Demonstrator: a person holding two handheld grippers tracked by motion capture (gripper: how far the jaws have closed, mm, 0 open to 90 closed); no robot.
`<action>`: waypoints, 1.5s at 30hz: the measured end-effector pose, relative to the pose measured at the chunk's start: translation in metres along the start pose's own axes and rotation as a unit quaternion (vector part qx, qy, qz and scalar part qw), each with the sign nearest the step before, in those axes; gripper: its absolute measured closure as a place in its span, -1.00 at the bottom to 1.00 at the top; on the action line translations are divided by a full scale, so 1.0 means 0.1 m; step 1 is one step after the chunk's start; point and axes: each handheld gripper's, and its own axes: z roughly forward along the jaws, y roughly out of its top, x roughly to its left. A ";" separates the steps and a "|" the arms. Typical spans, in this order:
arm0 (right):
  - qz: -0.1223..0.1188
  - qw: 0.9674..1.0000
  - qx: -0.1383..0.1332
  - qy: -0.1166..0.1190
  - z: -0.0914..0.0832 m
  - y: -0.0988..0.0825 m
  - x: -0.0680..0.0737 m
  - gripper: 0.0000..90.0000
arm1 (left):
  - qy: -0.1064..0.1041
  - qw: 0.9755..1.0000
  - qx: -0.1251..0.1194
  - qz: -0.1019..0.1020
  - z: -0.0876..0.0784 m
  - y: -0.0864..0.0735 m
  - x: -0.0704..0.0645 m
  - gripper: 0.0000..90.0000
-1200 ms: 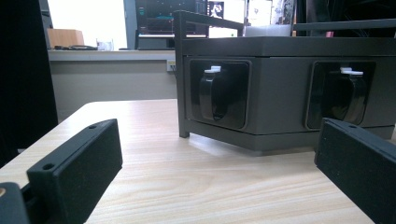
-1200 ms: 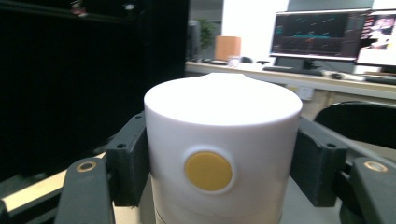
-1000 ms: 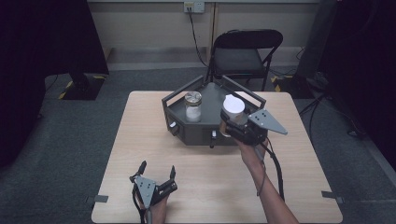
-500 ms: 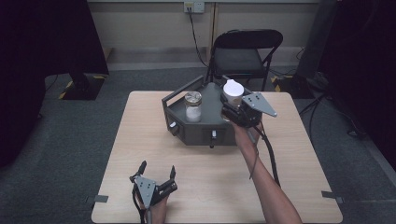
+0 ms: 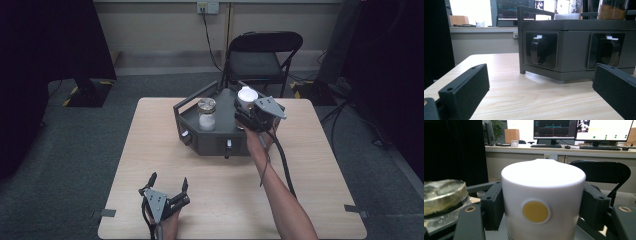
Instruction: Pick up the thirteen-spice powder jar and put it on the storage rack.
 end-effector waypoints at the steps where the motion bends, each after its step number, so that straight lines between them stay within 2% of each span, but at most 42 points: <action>1: 0.001 1.000 0.001 0.000 0.01 -0.01 0.00 -0.33 | 0.000 1.000 0.000 0.000 0.00 0.00 0.00 -1.00; 10: 0.009 1.000 0.006 0.003 0.02 -0.04 -0.03 -0.33 | 0.000 1.000 0.000 0.000 0.00 0.00 0.00 -1.00; 17: 0.000 1.000 0.006 0.001 0.01 -0.05 0.00 -0.34 | 0.000 1.000 0.000 0.000 0.00 0.00 0.00 -1.00; 22: 0.001 1.000 0.014 0.000 0.00 -0.01 0.01 -0.33 | 0.000 1.000 0.000 0.000 0.00 0.00 0.00 -1.00; 45: 0.001 1.000 0.016 0.003 0.00 0.00 -0.01 -0.34 | 0.001 1.000 0.000 0.000 0.00 0.00 0.00 -1.00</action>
